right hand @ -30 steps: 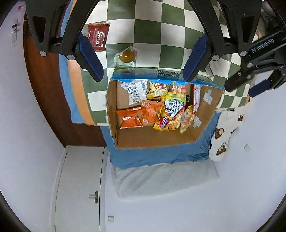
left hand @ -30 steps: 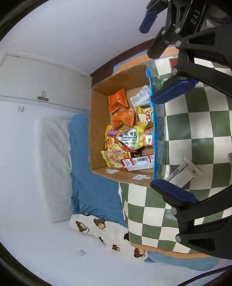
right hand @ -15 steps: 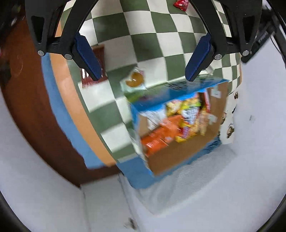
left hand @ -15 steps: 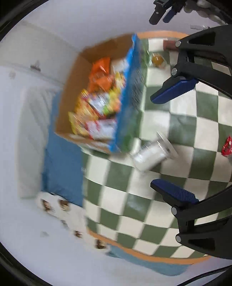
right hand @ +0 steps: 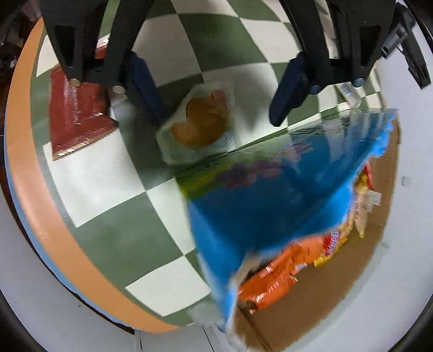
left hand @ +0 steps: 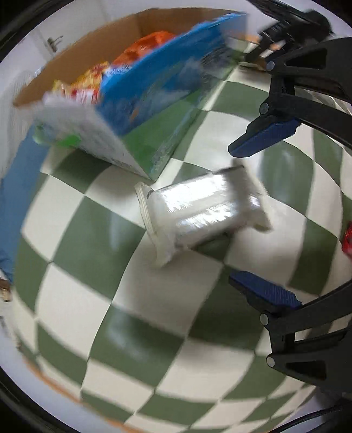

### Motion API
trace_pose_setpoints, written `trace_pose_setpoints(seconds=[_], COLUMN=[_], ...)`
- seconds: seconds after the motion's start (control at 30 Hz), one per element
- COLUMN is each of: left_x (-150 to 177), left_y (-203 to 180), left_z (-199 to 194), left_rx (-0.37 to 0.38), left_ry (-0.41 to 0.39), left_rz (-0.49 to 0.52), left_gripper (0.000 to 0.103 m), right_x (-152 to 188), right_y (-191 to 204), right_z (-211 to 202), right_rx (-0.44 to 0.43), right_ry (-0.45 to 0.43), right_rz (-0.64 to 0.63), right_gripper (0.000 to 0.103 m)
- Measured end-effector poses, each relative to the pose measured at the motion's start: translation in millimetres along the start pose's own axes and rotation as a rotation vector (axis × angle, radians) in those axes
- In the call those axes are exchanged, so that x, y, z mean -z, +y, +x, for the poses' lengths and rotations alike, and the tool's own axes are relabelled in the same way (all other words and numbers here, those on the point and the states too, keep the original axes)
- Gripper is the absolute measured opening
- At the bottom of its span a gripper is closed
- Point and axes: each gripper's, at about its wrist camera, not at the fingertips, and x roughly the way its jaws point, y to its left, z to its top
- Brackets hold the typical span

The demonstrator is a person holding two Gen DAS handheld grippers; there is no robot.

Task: Organize snacks
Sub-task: 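Grasp the white wrapped packet with left tool while right tool grasps egg-yolk pastry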

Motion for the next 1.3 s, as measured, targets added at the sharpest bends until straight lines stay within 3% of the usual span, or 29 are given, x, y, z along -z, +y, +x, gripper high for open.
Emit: trace_pose_setpoints(seconds=[0.1, 0.13, 0.17, 0.33, 0.57, 0.7, 0.87, 0.93, 1.03, 1.13, 1.3], left_x=[-10.6, -11.3, -9.8, 19.4, 107.0, 143.2, 151.0, 150.7, 151.3, 155.8, 158.4], left_y=[-4.8, -6.3, -8.1, -18.3, -28.6, -30.6, -20.0, -14.6, -8.2, -8.2, -24.6], left_z=[22.4, 23.4, 21.5, 17.5, 22.6, 30.8, 44.0, 45.6, 47.4, 45.4, 42.2], left_rx=[-0.021, -0.038, -0.062, -0.102, -0.111, -0.112, -0.059, -0.048, -0.032, -0.058, -0.117], left_ry=[0.015, -0.019, -0.053, -0.067, 0.030, 0.063, 0.130, 0.138, 0.131, 0.102, 0.058], left_rz=[-0.010, 0.002, 0.024, 0.156, 0.321, 0.360, 0.268, 0.243, 0.185, 0.186, 0.270], left_gripper=[0.084, 0.078, 0.061, 0.060, 0.060, 0.060, 0.071, 0.071, 0.071, 0.059, 0.058], right_x=[4.8, 6.2, 8.7, 26.4, 98.1, 139.5, 155.9, 152.4, 157.8, 161.2, 163.9], right_y=[3.9, 5.4, 7.0, 12.3, 15.5, 7.3, -14.9, -26.0, -34.8, -30.2, -19.6], right_z=[10.1, 11.1, 12.1, 9.4, 7.1, 10.4, 10.3, 7.9, 2.5, 5.9, 15.2], right_rx=[0.042, 0.052, 0.055, 0.058, 0.029, 0.029, -0.024, -0.074, -0.077, -0.042, 0.057], right_ry=[-0.008, -0.010, -0.009, 0.022, 0.144, 0.204, 0.212, 0.219, 0.212, 0.188, 0.138], right_rz=[-0.016, -0.025, -0.039, -0.137, -0.313, -0.369, -0.266, -0.183, -0.127, -0.097, -0.140], right_gripper=[0.050, 0.047, 0.047, 0.046, 0.046, 0.046, 0.051, 0.062, 0.062, 0.062, 0.045])
